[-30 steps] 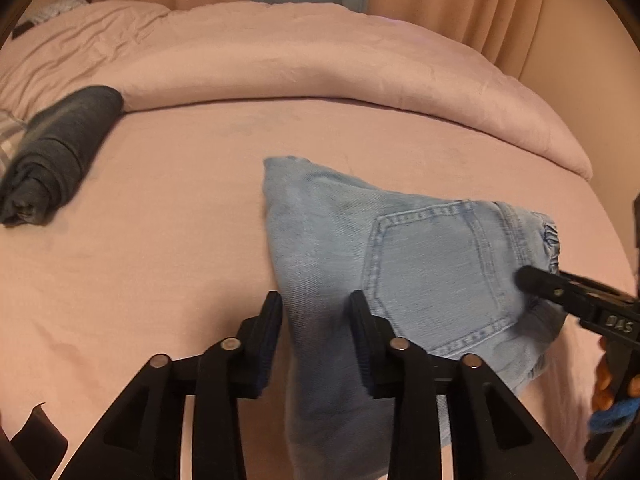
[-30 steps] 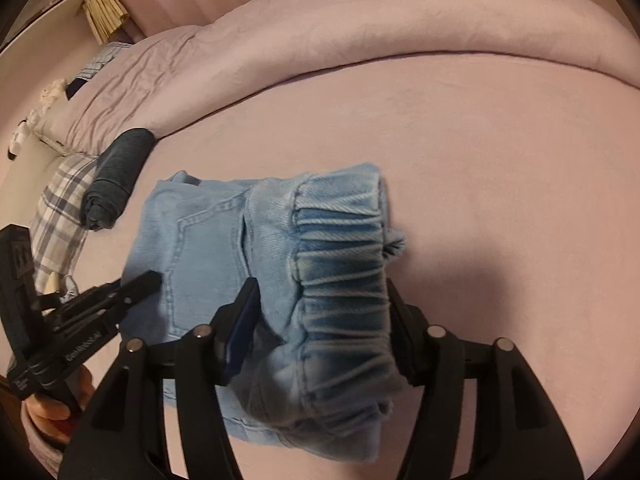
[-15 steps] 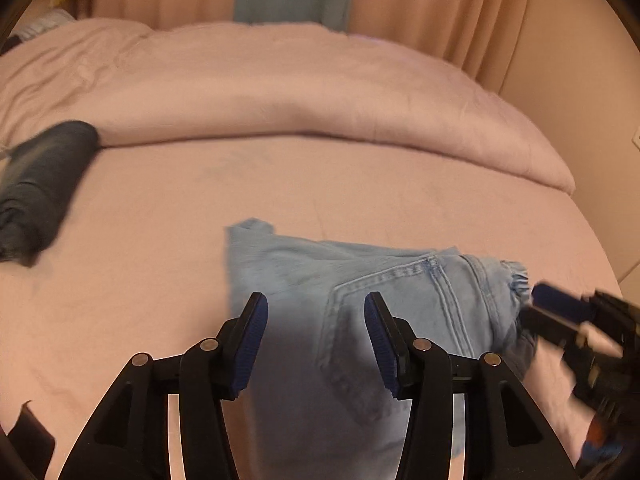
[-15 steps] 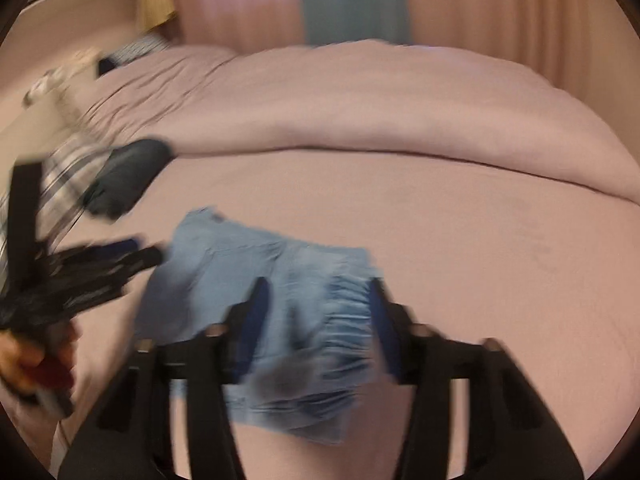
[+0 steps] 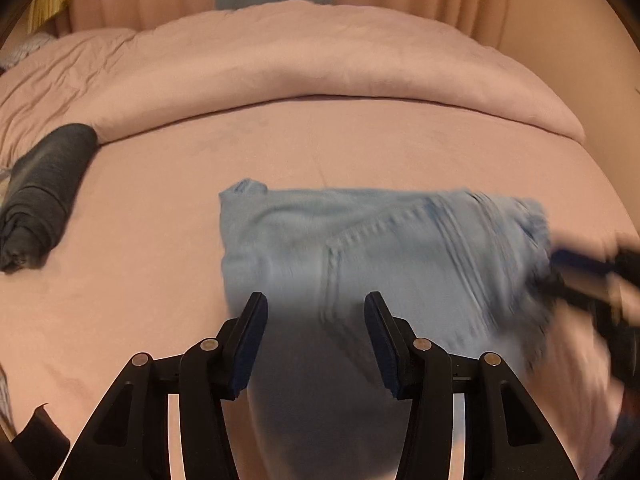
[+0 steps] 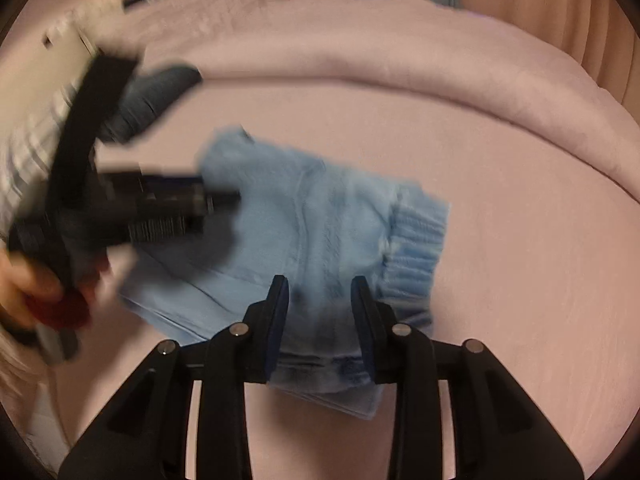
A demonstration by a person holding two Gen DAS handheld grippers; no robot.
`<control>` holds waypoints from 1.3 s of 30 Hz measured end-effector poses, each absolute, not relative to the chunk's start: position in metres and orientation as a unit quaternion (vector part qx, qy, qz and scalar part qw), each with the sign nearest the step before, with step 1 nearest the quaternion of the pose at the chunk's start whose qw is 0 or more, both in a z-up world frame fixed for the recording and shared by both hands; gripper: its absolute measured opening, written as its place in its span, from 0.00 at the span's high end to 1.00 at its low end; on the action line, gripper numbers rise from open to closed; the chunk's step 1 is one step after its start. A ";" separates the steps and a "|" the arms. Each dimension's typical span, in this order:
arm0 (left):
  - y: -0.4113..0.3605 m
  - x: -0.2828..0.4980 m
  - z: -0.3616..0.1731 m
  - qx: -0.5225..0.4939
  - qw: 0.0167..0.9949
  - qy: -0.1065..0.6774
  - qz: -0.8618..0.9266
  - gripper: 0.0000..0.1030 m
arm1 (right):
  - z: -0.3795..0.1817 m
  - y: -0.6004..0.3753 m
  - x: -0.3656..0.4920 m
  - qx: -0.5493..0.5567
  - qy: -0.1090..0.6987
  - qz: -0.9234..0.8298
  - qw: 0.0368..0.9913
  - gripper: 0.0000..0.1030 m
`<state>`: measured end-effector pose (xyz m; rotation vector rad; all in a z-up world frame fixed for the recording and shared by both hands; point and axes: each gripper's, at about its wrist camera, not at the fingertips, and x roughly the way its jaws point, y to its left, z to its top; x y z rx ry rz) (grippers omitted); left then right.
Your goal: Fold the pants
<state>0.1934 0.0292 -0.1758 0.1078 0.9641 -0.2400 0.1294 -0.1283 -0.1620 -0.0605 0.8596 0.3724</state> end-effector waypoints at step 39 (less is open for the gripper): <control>0.033 0.086 -0.083 0.035 0.899 0.436 -0.013 0.39 | -0.073 -0.130 0.054 -0.024 0.391 0.144 0.909 0.21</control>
